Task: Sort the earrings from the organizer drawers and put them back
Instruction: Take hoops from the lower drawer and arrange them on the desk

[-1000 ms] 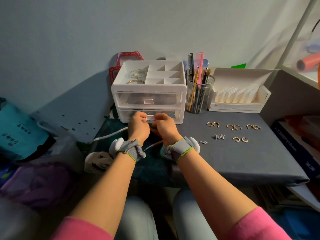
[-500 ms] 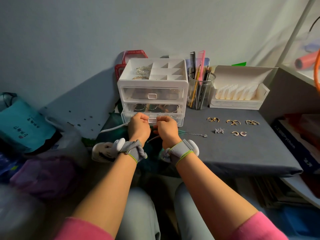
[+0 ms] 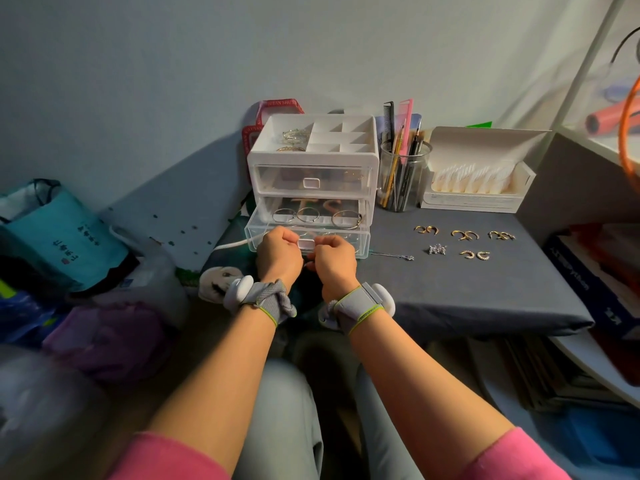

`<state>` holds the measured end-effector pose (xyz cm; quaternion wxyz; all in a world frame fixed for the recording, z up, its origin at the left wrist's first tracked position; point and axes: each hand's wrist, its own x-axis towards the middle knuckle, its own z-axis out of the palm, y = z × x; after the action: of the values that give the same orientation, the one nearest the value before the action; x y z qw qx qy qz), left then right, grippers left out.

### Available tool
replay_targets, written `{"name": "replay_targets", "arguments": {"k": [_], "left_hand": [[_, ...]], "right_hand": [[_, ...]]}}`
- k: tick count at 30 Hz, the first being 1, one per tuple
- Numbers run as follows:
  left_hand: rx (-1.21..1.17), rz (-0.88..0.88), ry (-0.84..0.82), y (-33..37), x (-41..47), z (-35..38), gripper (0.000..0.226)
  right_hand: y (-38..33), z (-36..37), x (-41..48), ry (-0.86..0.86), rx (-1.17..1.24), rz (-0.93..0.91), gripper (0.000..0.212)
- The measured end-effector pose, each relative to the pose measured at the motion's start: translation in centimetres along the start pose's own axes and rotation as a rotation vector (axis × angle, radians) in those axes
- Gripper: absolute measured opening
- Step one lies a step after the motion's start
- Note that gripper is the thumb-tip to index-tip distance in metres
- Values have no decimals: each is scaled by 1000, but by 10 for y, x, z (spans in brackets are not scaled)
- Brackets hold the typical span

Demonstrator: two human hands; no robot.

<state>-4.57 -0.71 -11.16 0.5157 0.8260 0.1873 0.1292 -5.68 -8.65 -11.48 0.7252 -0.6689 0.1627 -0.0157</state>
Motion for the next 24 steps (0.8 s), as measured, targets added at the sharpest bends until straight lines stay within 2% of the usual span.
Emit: {"name": "replay_targets", "arguments": {"k": [15,20,24], "left_hand": [[0,-8,-2,-1,-23,-12,34],[5,2,16,8,-26,-17,27],[50,30,52,16,-26,-22,21]], "right_hand": [[4,-4,-16,-27,-24,19,18],[-1,-3,-14,2,-66,-41,10],[-15,-11,-13,43,-63,-95,20]]}}
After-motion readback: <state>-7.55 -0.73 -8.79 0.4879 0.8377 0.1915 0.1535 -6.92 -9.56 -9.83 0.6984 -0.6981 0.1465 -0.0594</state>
